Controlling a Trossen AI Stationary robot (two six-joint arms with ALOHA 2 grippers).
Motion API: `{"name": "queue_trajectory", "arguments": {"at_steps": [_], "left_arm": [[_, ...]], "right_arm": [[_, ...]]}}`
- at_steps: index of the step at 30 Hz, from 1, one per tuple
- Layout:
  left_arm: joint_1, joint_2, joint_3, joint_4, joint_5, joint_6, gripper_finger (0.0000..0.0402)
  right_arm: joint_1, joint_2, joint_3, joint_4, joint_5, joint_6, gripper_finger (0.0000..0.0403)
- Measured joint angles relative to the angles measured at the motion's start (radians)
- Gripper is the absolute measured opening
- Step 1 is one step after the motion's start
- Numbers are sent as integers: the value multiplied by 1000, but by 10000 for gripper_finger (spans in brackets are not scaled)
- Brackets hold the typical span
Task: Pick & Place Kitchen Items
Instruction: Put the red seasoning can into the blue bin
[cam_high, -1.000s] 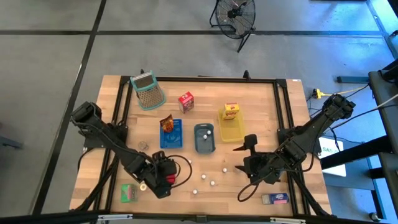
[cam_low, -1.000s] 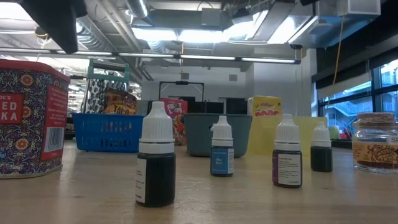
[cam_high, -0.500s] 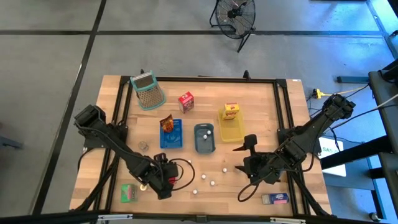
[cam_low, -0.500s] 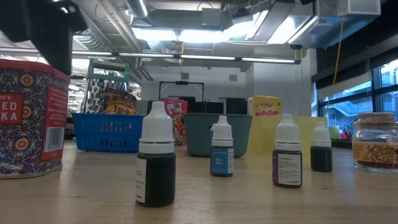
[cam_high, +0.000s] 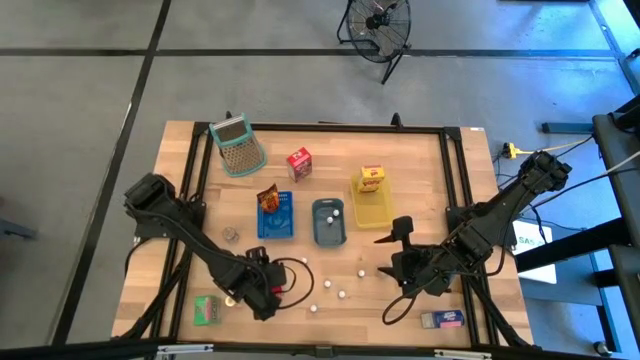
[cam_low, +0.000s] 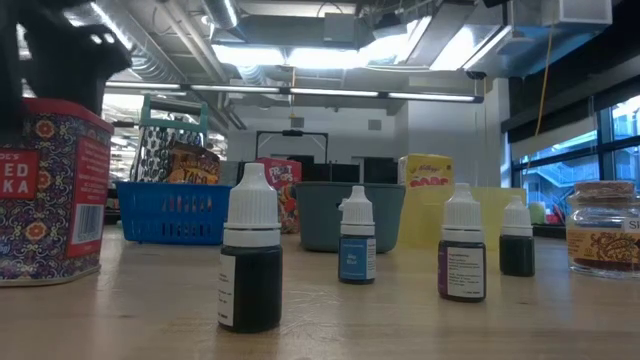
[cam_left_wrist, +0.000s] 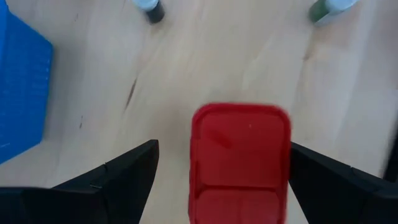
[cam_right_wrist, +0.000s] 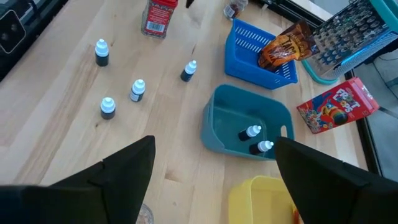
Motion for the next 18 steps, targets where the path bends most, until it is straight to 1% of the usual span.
{"name": "queue_trajectory", "arguments": {"at_steps": [3, 12, 18], "left_arm": [[5, 21, 0, 2, 14, 4, 333], [32, 89, 0, 33, 121, 30, 333], [46, 91, 0, 40, 130, 58, 328]], "right_arm": [[0, 0, 0, 0, 0, 1, 332], [0, 0, 0, 0, 0, 2, 332], [0, 0, 0, 0, 0, 2, 332]]}}
